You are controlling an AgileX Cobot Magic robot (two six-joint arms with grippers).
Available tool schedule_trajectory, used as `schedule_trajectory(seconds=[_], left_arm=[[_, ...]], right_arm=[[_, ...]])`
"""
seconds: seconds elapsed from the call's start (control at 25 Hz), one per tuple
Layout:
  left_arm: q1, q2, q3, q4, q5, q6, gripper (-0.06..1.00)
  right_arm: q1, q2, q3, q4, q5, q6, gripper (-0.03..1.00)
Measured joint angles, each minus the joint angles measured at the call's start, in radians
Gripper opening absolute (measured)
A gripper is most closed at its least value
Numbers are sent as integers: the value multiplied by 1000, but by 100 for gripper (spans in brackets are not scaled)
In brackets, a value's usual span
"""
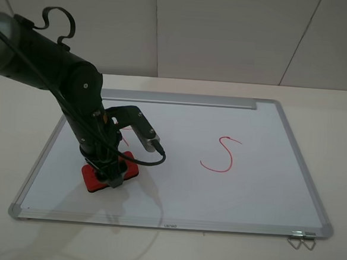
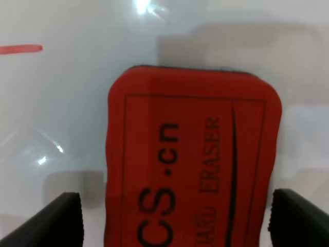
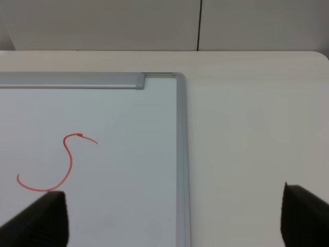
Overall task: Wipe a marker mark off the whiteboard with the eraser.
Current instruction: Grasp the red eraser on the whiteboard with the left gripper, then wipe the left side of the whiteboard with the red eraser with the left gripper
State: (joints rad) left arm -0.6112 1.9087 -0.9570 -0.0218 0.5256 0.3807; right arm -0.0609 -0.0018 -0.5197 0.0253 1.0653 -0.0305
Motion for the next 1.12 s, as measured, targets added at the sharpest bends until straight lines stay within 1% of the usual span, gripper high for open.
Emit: schedule_trajectory(seconds=[0.24, 0.32, 0.4, 0.8, 0.92, 1.0, 1.12], left_arm=[[0, 3, 0, 0, -1, 0, 72], [0, 3, 0, 0, -2, 0, 68], [0, 3, 0, 0, -2, 0, 57], [0, 3, 0, 0, -2, 0, 57], [2, -32, 0, 1, -2, -30, 57], [18, -73, -1, 0, -6, -79, 57], [63, -104, -2, 0, -5, -193, 57]], right_arm=[[0, 0, 0, 0, 0, 0, 71], [0, 0, 0, 0, 0, 0, 71], [0, 0, 0, 0, 0, 0, 71], [0, 0, 0, 0, 0, 0, 71], [0, 0, 0, 0, 0, 0, 71], [0, 0, 0, 0, 0, 0, 71], [0, 0, 0, 0, 0, 0, 71]])
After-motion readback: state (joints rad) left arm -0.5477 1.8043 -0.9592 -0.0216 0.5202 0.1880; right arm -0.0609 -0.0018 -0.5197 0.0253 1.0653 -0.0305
